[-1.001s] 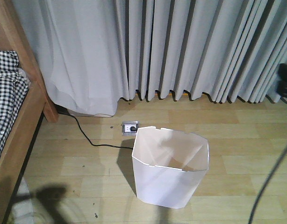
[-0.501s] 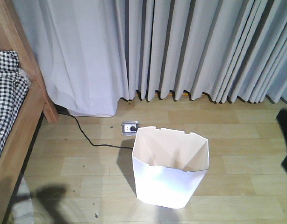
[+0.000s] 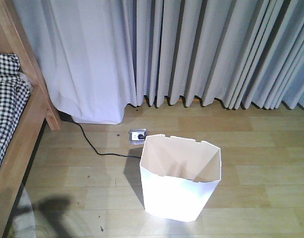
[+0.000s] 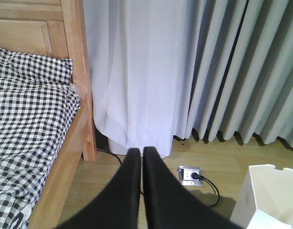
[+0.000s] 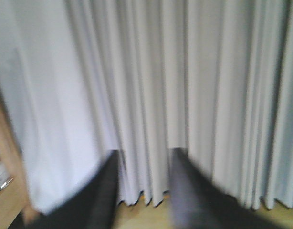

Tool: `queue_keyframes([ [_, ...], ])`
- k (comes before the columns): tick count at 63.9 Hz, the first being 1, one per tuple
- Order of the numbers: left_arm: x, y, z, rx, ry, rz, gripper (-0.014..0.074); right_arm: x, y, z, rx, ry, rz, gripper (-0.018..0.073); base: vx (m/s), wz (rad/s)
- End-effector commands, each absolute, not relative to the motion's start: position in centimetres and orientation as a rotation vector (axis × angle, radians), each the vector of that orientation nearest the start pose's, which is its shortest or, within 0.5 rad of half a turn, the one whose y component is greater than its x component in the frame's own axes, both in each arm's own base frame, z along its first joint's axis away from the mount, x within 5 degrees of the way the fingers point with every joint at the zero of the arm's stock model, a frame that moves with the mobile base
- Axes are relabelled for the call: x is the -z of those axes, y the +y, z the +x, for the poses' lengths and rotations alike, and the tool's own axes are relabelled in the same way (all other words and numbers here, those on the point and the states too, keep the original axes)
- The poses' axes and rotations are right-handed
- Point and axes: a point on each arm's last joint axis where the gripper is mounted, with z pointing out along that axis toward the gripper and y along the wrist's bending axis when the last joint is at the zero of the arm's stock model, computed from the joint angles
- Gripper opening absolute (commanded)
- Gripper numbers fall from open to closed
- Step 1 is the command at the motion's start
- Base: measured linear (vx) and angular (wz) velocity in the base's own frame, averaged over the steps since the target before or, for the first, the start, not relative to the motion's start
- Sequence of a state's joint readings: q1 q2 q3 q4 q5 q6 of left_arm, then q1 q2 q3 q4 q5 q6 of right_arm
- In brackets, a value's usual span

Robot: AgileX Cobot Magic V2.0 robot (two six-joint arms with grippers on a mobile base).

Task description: Move trash bin to bedside with robot

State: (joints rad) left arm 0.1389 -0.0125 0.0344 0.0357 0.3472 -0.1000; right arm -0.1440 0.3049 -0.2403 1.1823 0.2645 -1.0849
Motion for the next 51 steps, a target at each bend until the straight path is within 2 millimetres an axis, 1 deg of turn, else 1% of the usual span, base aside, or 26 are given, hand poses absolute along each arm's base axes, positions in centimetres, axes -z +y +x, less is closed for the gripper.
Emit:
queue_keyframes([
  [1, -17.64, 0.82, 5.35, -0.054, 1.766, -0.191, -0.0006, -27.71, 0.24, 8.41, -0.102, 1.592, 0.081, -0.0015, 0.00, 0.00],
  [41, -17.64, 0.82, 5.35, -0.054, 1.766, -0.191, -0.0006, -27.71, 0.16, 8.42, -0.093, 1.589, 0.087, -0.0009, 0.00, 0.00],
  [51, -17.64, 0.82, 5.35, -0.054, 1.766, -0.191, -0.0006, -27.48, 0.09, 8.23, -0.009, 1.615, 0.017, -0.0009, 0.00, 0.00],
])
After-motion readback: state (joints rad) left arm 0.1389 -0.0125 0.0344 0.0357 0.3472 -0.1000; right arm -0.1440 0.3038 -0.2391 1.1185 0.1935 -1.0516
